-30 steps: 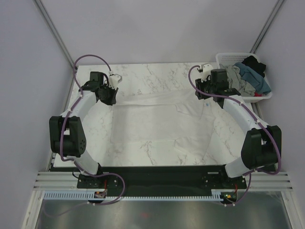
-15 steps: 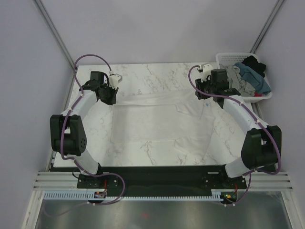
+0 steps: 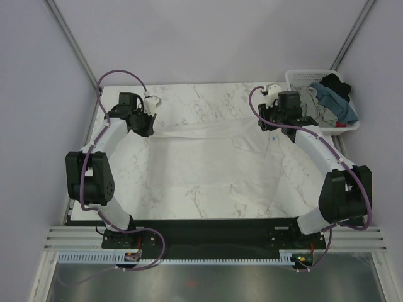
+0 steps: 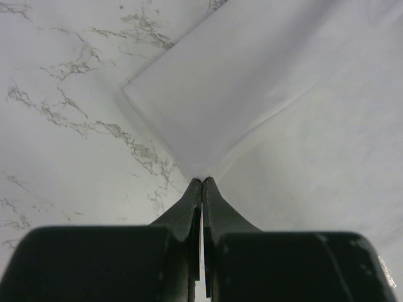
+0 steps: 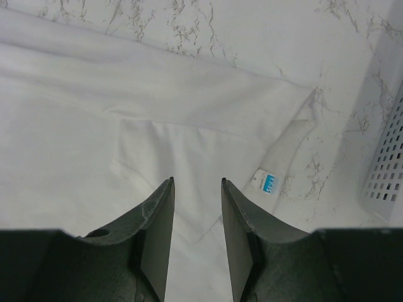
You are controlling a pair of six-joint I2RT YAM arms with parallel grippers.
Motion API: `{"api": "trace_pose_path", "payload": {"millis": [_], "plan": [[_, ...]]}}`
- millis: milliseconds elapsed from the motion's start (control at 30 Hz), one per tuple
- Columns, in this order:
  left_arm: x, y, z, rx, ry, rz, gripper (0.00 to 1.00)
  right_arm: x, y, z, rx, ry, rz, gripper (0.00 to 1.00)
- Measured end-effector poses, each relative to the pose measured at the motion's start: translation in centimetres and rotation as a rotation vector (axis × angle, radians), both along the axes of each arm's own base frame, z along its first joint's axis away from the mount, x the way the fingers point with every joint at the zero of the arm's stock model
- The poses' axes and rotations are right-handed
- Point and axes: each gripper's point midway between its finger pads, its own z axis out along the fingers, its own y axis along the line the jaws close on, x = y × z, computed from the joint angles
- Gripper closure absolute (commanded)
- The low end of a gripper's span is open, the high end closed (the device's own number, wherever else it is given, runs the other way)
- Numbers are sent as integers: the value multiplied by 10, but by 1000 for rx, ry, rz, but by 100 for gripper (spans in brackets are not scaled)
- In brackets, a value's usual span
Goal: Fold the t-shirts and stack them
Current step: Fold the tshirt
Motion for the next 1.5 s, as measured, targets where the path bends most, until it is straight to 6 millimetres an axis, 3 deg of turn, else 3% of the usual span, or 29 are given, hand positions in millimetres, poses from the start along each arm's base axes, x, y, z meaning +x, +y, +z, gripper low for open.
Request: {"api": "trace_pose_path", "payload": {"millis": [533, 1500], "plan": [[8, 0, 11, -2, -30, 0, 98, 0, 0, 0, 0, 0, 0, 57], [9, -1, 13, -2, -37, 0, 98, 0, 0, 0, -1, 0, 0, 57]]}}
